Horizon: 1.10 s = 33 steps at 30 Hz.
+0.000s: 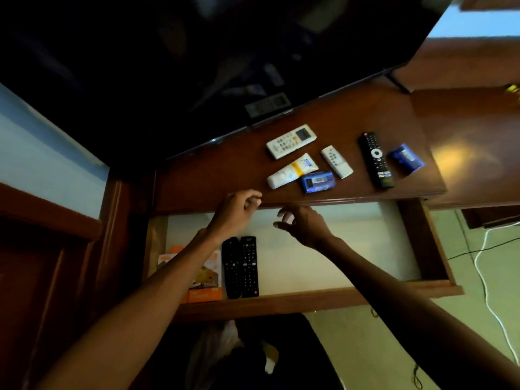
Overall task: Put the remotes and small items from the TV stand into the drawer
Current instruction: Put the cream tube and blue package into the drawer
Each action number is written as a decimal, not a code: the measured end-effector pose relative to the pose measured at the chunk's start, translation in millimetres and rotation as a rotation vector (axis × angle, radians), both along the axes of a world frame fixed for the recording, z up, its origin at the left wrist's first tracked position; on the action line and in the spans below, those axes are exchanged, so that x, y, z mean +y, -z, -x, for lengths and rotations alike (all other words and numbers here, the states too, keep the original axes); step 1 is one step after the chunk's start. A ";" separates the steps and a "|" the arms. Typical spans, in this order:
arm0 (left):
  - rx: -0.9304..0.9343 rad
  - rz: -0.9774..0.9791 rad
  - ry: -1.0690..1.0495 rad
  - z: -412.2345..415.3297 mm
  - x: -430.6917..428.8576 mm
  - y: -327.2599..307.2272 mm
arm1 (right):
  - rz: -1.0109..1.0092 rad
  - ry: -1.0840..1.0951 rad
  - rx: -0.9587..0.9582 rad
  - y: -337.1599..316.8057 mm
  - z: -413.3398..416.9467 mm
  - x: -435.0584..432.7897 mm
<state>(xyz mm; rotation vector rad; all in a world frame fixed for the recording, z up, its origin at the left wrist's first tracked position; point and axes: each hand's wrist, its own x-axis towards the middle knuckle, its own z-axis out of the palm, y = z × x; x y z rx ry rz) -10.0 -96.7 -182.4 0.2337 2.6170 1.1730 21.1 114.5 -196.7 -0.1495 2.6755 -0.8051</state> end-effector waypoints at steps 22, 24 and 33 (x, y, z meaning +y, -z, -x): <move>-0.112 0.228 -0.064 41.1 90.3 -2.4 | -0.209 -0.324 0.132 -19.9 74.9 102.4; -0.151 0.208 -0.068 25.1 76.5 -6.2 | -0.146 -0.327 0.136 -21.4 66.2 100.1; -0.123 0.342 0.132 -61.6 28.1 16.0 | -0.110 -0.266 -0.175 4.9 3.5 83.3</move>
